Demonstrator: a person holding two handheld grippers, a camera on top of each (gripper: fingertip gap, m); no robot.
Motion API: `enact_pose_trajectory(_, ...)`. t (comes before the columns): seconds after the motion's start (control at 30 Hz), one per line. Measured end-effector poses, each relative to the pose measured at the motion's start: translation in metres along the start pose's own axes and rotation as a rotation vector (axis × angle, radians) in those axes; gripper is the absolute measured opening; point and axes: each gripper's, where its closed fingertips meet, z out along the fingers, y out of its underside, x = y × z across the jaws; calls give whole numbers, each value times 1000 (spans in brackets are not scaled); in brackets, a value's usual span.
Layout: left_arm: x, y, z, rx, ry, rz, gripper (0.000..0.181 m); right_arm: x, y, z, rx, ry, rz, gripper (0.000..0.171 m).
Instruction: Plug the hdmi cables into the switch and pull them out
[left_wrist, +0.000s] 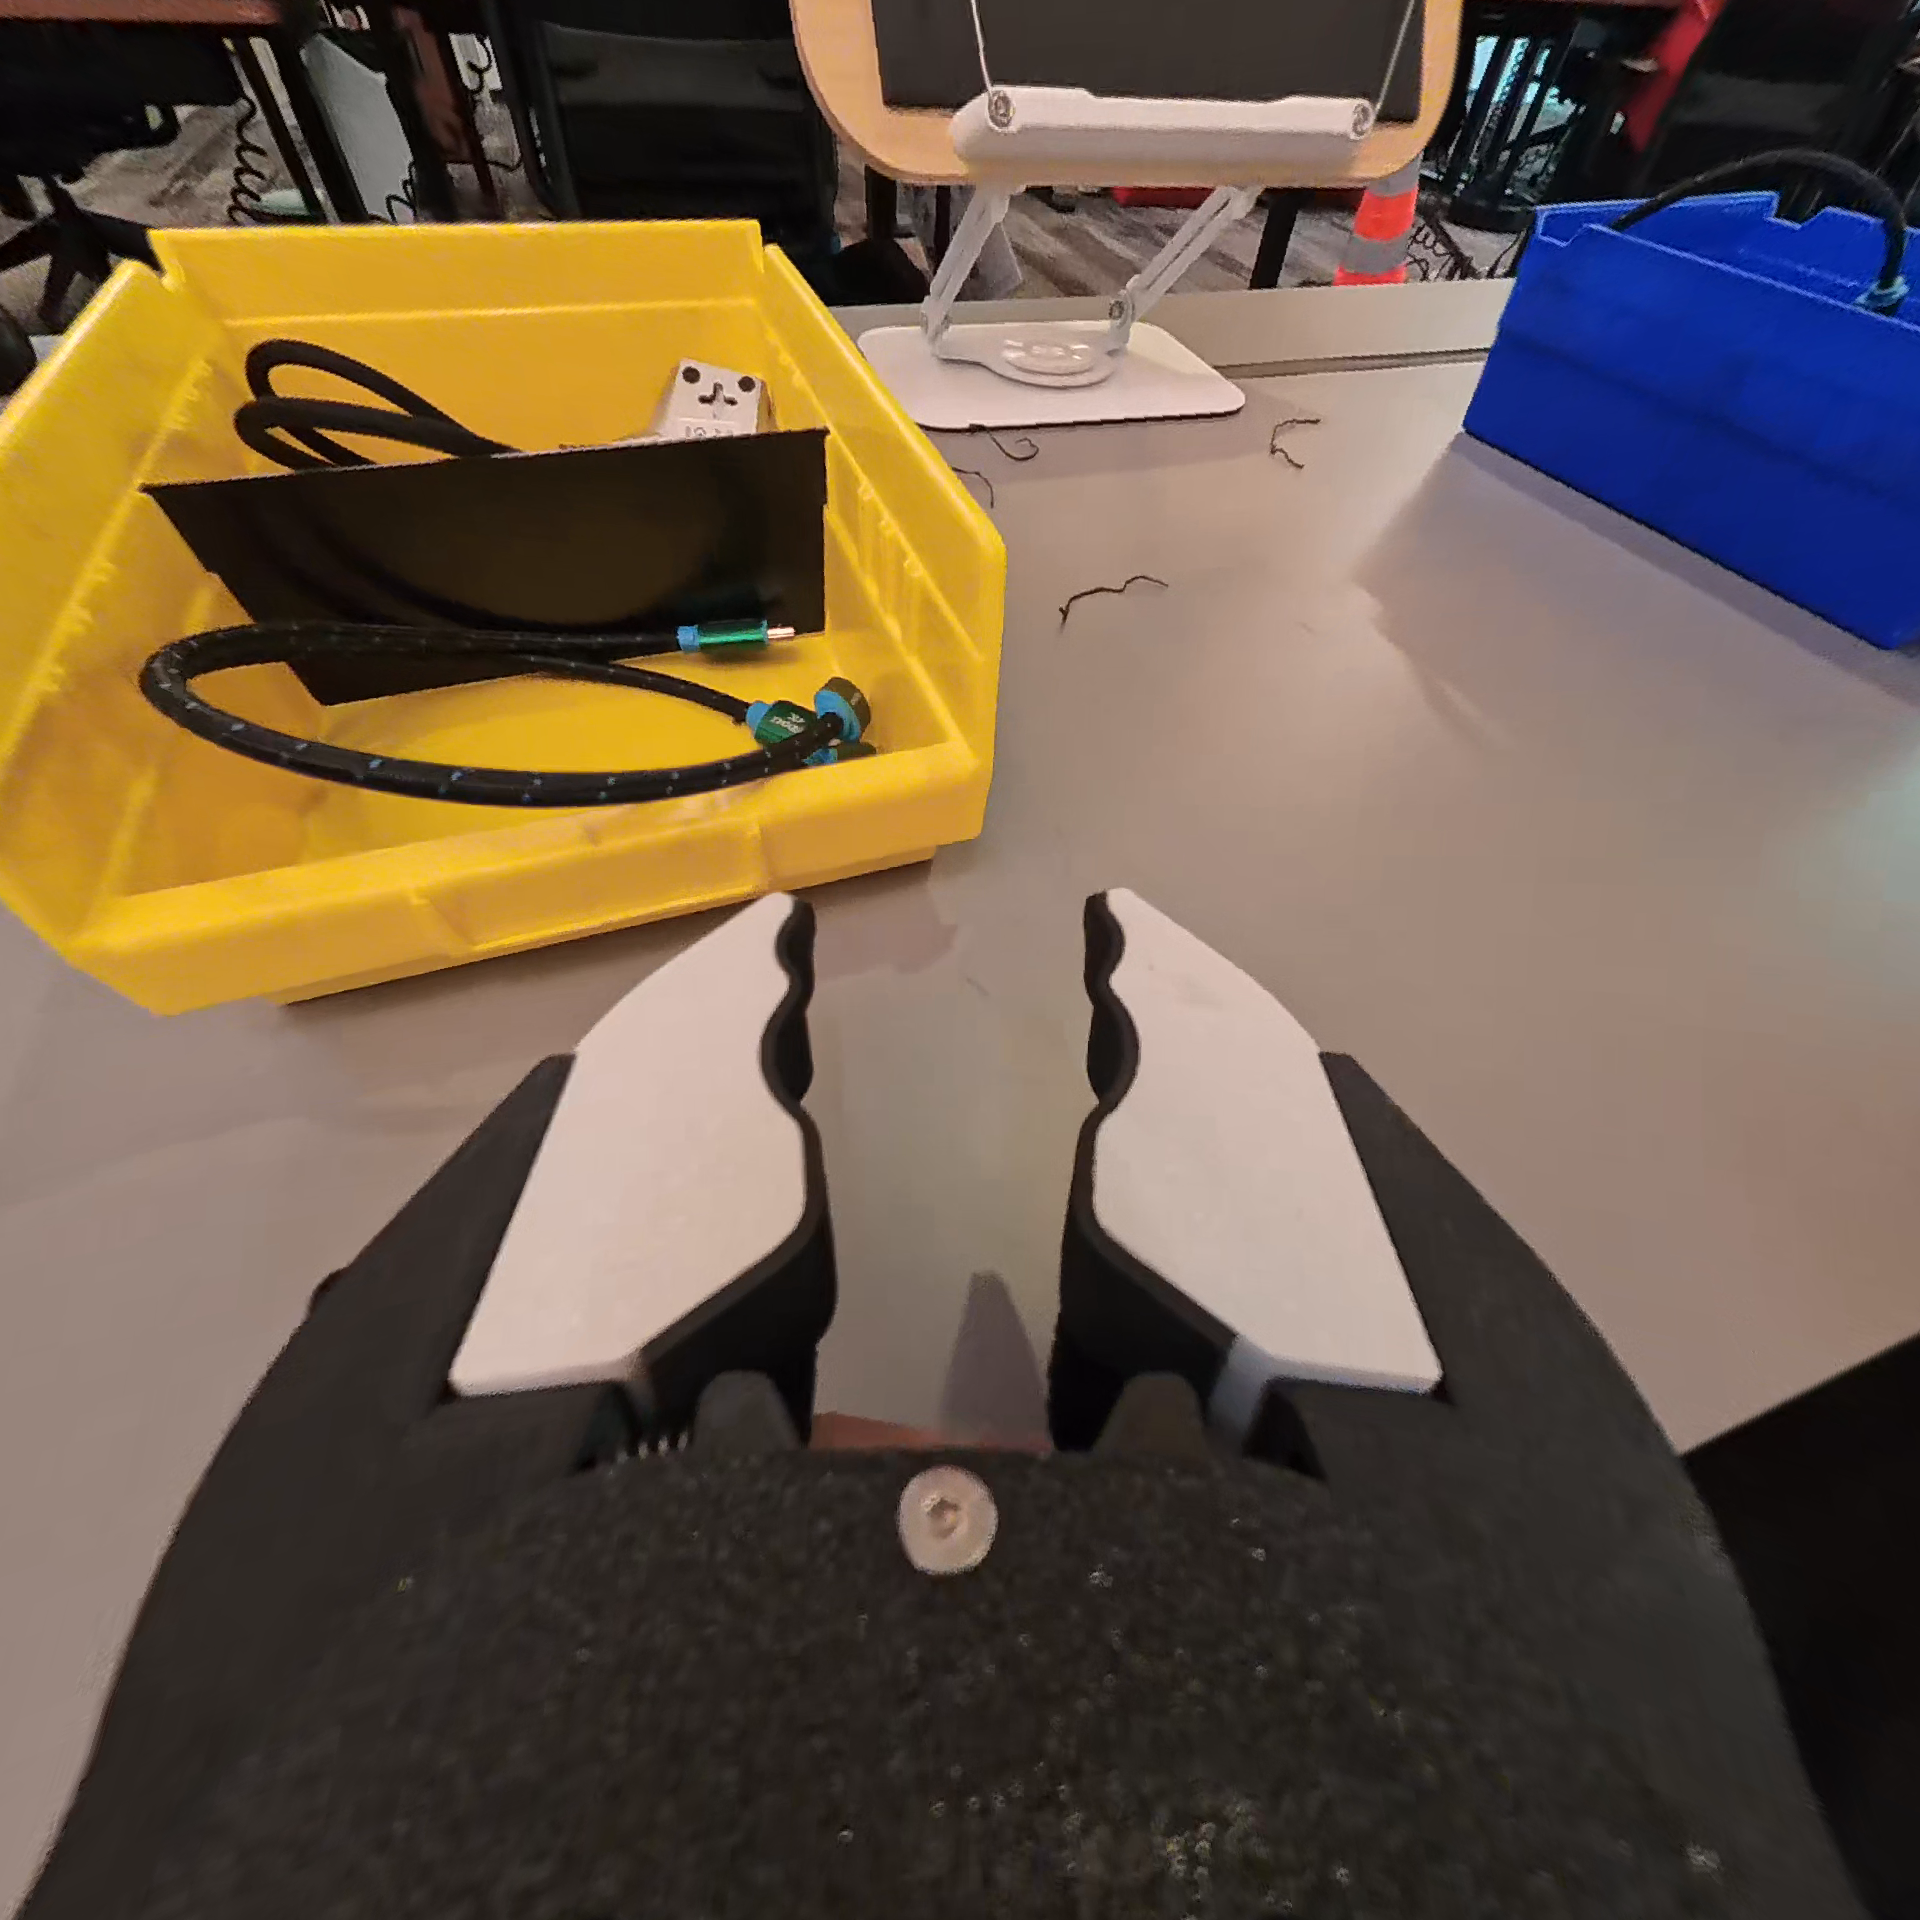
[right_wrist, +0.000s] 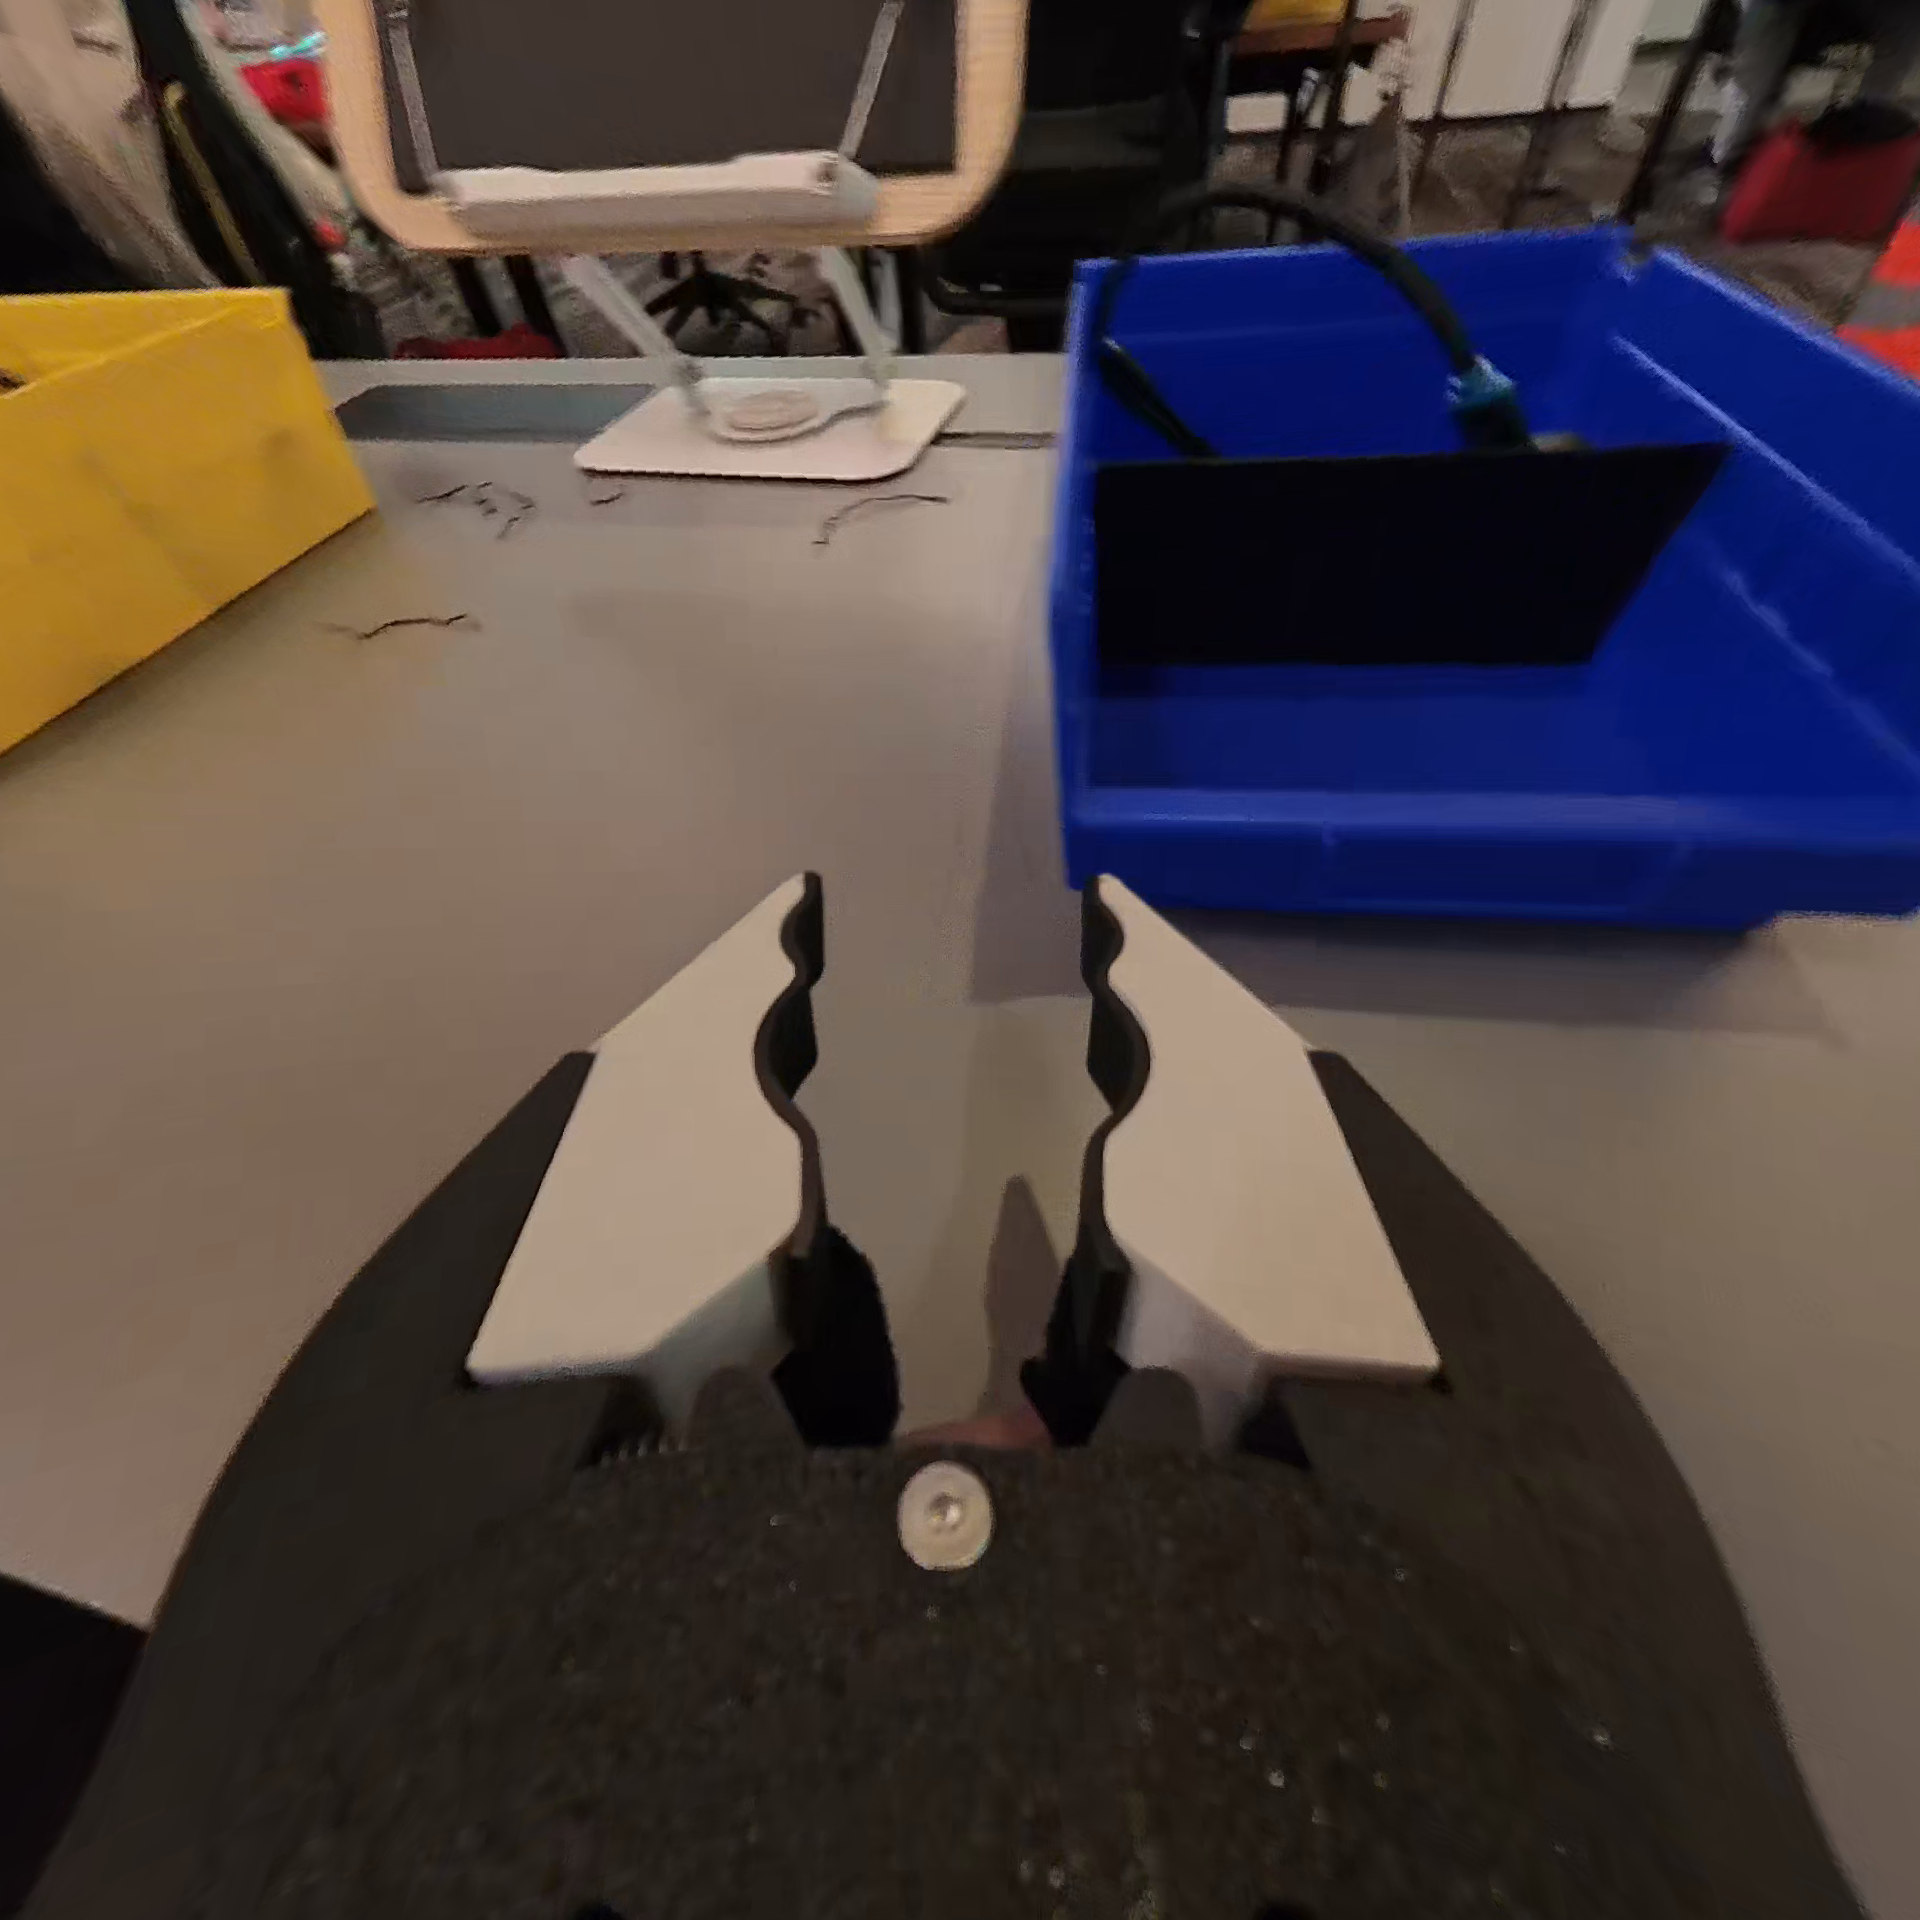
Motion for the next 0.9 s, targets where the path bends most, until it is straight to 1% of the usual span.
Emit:
enact_pose_trajectory(0.07,3,1,6,-17,19,-8,48,-6,-2,2,14,23,-89,47)
enact_pose_trajectory(0.13,6,3,13,-40,45,-20,48,-7,5,4,-11,24,-154,47)
enact_pose_trajectory(0.23,2,0,23,-49,37,14,48,4,5,-6,8,69,-144,46)
enact_pose_trajectory(0.33,-7,-6,31,-57,17,77,46,17,14,-22,-14,91,-120,47)
enact_pose_trajectory(0.4,-6,-13,33,-82,74,134,46,26,18,-34,-16,112,-126,46)
enact_pose_trajectory(0.43,-6,-14,33,-126,115,179,44,32,19,-39,-16,128,-123,46)
enact_pose_trajectory(0.47,-12,-16,33,-170,114,228,42,37,21,-44,-17,145,-113,46)
enact_pose_trajectory(0.53,-28,-16,33,-281,106,340,48,45,26,-52,-24,162,-85,46)
enact_pose_trajectory(0.57,-36,-13,35,-343,104,407,47,47,28,-55,-25,166,-72,46)
enact_pose_trajectory(0.63,-52,3,37,-490,107,592,44,51,31,-62,-28,175,-60,46)
enact_pose_trajectory(0.67,-65,6,40,-527,66,691,42,52,32,-64,-31,178,-57,46)
enact_pose_trajectory(0.73,-83,9,46,-573,0,819,33,53,35,-69,-34,184,-49,46)
enact_pose_trajectory(0.77,-88,5,48,-564,-22,858,16,53,35,-71,-35,186,-45,46)
enact_pose_trajectory(0.83,-85,2,47,-566,-8,871,14,53,35,-74,-33,190,-42,45)
enact_pose_trajectory(0.9,-84,-11,47,-503,-49,857,12,53,36,-75,-35,192,-44,45)
